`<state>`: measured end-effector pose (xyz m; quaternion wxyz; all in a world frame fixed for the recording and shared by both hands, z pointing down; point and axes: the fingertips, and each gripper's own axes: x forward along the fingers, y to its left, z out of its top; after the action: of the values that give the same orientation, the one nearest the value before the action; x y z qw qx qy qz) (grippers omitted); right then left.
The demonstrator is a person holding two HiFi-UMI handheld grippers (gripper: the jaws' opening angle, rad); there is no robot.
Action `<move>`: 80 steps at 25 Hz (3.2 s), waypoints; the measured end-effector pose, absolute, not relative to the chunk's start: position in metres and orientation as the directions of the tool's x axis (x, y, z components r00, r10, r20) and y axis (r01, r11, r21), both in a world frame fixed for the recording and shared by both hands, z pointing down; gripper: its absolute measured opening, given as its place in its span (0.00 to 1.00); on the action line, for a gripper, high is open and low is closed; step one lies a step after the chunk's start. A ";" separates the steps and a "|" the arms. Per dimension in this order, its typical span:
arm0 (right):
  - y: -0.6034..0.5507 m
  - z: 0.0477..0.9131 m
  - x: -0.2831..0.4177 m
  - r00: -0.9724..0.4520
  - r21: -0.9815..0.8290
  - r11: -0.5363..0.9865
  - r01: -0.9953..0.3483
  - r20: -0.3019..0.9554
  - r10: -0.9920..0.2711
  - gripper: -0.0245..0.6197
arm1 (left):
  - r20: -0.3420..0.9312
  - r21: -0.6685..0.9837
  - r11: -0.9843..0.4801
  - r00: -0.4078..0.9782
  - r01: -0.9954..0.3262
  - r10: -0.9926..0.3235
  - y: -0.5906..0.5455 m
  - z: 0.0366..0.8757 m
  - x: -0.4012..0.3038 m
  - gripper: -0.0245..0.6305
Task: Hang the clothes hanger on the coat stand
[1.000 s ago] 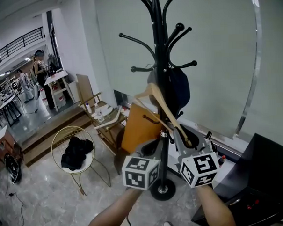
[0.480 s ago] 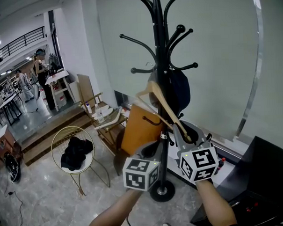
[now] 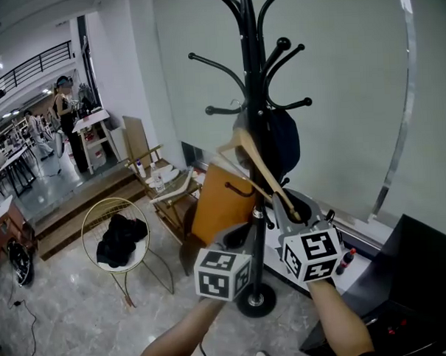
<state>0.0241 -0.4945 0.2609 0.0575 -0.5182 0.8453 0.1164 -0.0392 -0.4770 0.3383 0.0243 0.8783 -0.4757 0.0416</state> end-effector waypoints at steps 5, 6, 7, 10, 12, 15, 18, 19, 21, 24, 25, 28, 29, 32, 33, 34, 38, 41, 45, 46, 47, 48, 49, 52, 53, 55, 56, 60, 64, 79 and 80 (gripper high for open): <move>-0.496 0.265 0.026 -0.453 0.148 0.431 -0.890 -0.207 -0.867 0.13 | 0.100 0.003 -0.547 0.545 -0.837 -0.833 -0.476 0.339 -0.037 0.04; -0.497 0.265 0.026 -0.453 0.148 0.430 -0.891 -0.204 -0.868 0.13 | 0.100 0.003 -0.548 0.546 -0.836 -0.832 -0.476 0.339 -0.036 0.04; -0.497 0.266 0.026 -0.453 0.148 0.430 -0.891 -0.202 -0.868 0.13 | 0.100 0.004 -0.549 0.546 -0.836 -0.832 -0.476 0.339 -0.036 0.04; -0.497 0.269 0.025 -0.453 0.147 0.430 -0.891 -0.199 -0.869 0.13 | 0.101 0.006 -0.551 0.549 -0.834 -0.830 -0.475 0.340 -0.035 0.04; -0.497 0.270 0.025 -0.453 0.149 0.430 -0.891 -0.197 -0.870 0.13 | 0.102 0.007 -0.552 0.550 -0.834 -0.829 -0.474 0.341 -0.034 0.04; -0.498 0.272 0.025 -0.451 0.152 0.427 -0.891 -0.192 -0.872 0.13 | 0.108 0.010 -0.549 0.546 -0.836 -0.831 -0.474 0.342 -0.035 0.04; -0.498 0.274 0.024 -0.452 0.153 0.428 -0.891 -0.186 -0.873 0.13 | 0.113 0.013 -0.546 0.544 -0.838 -0.832 -0.474 0.344 -0.036 0.04; -0.498 0.276 0.024 -0.452 0.153 0.428 -0.890 -0.184 -0.873 0.13 | 0.113 0.013 -0.546 0.543 -0.838 -0.832 -0.474 0.345 -0.037 0.04; -0.498 0.278 0.023 -0.452 0.152 0.429 -0.891 -0.181 -0.874 0.13 | 0.114 0.011 -0.545 0.543 -0.838 -0.832 -0.474 0.345 -0.037 0.04; -0.499 0.279 0.024 -0.451 0.154 0.428 -0.891 -0.184 -0.873 0.13 | 0.118 0.008 -0.543 0.541 -0.839 -0.833 -0.475 0.348 -0.037 0.04; -0.499 0.279 0.024 -0.451 0.156 0.426 -0.891 -0.187 -0.873 0.13 | 0.118 0.009 -0.543 0.541 -0.839 -0.833 -0.475 0.349 -0.037 0.04; -0.498 0.275 0.023 -0.450 0.172 0.420 -0.891 -0.207 -0.869 0.14 | 0.121 0.010 -0.543 0.540 -0.839 -0.833 -0.475 0.351 -0.037 0.04; -0.496 0.274 0.023 -0.450 0.175 0.419 -0.891 -0.214 -0.867 0.14 | 0.121 0.010 -0.544 0.541 -0.839 -0.832 -0.475 0.351 -0.037 0.04; -0.493 0.270 0.022 -0.451 0.178 0.419 -0.890 -0.226 -0.863 0.15 | 0.121 0.008 -0.544 0.540 -0.839 -0.833 -0.475 0.352 -0.039 0.04; -0.493 0.269 0.022 -0.451 0.179 0.418 -0.891 -0.228 -0.863 0.15 | 0.121 0.007 -0.543 0.540 -0.840 -0.833 -0.475 0.352 -0.039 0.04; -0.493 0.268 0.022 -0.451 0.180 0.417 -0.891 -0.229 -0.863 0.15 | 0.121 0.008 -0.544 0.540 -0.839 -0.833 -0.474 0.352 -0.039 0.04; -0.491 0.268 0.022 -0.447 0.189 0.410 -0.892 -0.233 -0.864 0.15 | 0.123 0.009 -0.546 0.543 -0.838 -0.831 -0.473 0.352 -0.039 0.04; -0.488 0.268 0.021 -0.445 0.195 0.406 -0.893 -0.236 -0.864 0.15 | 0.122 0.010 -0.545 0.542 -0.838 -0.832 -0.471 0.352 -0.041 0.04; -0.483 0.265 0.019 -0.444 0.200 0.403 -0.893 -0.243 -0.862 0.15 | 0.119 0.013 -0.547 0.544 -0.837 -0.830 -0.468 0.350 -0.042 0.04; -0.482 0.265 0.019 -0.444 0.200 0.403 -0.893 -0.244 -0.862 0.15 | 0.117 0.013 -0.547 0.545 -0.837 -0.830 -0.468 0.350 -0.042 0.04; -0.481 0.264 0.019 -0.445 0.201 0.403 -0.893 -0.245 -0.862 0.15 | 0.116 0.013 -0.547 0.545 -0.837 -0.830 -0.467 0.349 -0.042 0.04; -0.481 0.264 0.018 -0.445 0.202 0.404 -0.892 -0.245 -0.861 0.15 | 0.115 0.014 -0.547 0.545 -0.837 -0.830 -0.467 0.349 -0.042 0.04; -0.479 0.264 0.018 -0.445 0.203 0.403 -0.892 -0.245 -0.861 0.15 | 0.115 0.014 -0.548 0.545 -0.837 -0.830 -0.466 0.349 -0.042 0.04; -0.475 0.263 0.017 -0.441 0.204 0.399 -0.894 -0.248 -0.862 0.15 | 0.113 0.017 -0.549 0.548 -0.835 -0.829 -0.462 0.349 -0.042 0.04; -0.474 0.262 0.016 -0.439 0.205 0.396 -0.895 -0.250 -0.863 0.15 | 0.113 0.018 -0.550 0.549 -0.835 -0.828 -0.461 0.349 -0.042 0.04; -0.471 0.260 0.015 -0.436 0.204 0.392 -0.897 -0.256 -0.863 0.15 | 0.113 0.019 -0.552 0.550 -0.834 -0.827 -0.459 0.348 -0.042 0.04; -0.469 0.260 0.015 -0.435 0.204 0.391 -0.897 -0.259 -0.863 0.15 | 0.113 0.018 -0.552 0.550 -0.834 -0.827 -0.458 0.348 -0.042 0.04; -0.463 0.264 0.018 -0.432 0.204 0.389 -0.899 -0.254 -0.866 0.15 | 0.113 0.020 -0.553 0.551 -0.833 -0.827 -0.453 0.348 -0.041 0.04; -0.458 0.270 0.019 -0.426 0.199 0.385 -0.901 -0.242 -0.872 0.15 | 0.116 0.023 -0.560 0.559 -0.828 -0.821 -0.448 0.351 -0.038 0.04; -0.427 0.284 0.019 -0.414 0.184 0.381 -0.906 -0.207 -0.886 0.15 | 0.119 0.036 -0.585 0.584 -0.810 -0.803 -0.420 0.355 -0.032 0.04; -0.425 0.285 0.019 -0.414 0.181 0.381 -0.906 -0.204 -0.887 0.15 | 0.119 0.036 -0.587 0.586 -0.809 -0.801 -0.418 0.355 -0.032 0.04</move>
<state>0.0187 -0.4248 0.2853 0.0366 -0.5400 0.8303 0.1329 -0.0317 -0.4181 0.3546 0.0430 0.8895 -0.4526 0.0448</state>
